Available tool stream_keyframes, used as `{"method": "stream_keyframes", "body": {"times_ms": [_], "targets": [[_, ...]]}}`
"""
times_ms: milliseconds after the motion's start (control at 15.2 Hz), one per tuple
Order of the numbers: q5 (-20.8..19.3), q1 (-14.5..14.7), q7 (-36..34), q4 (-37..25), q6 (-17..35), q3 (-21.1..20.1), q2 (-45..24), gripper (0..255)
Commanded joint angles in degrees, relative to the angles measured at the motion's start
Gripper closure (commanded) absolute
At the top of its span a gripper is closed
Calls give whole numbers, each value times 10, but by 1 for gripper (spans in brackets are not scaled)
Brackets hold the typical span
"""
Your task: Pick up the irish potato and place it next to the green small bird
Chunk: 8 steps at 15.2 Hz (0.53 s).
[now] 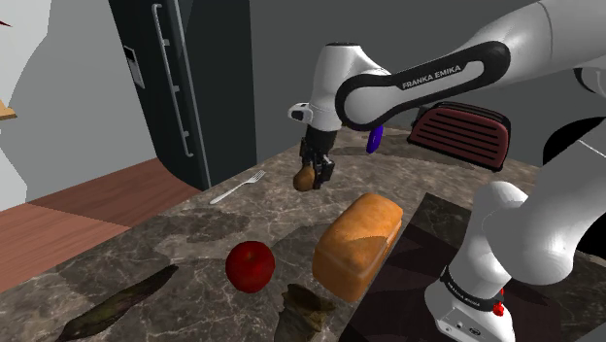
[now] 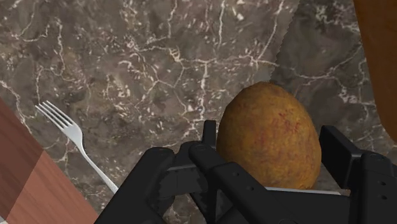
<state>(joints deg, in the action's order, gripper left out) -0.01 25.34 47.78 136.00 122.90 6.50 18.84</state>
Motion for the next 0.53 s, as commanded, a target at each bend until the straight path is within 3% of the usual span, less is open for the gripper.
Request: {"method": "stream_keyframes", "body": {"times_ms": [0, 462], "targets": [[6, 12, -28, -19, 2, -19, -21, 255], [12, 48, -113, -107, 1, -72, -106, 255]]}}
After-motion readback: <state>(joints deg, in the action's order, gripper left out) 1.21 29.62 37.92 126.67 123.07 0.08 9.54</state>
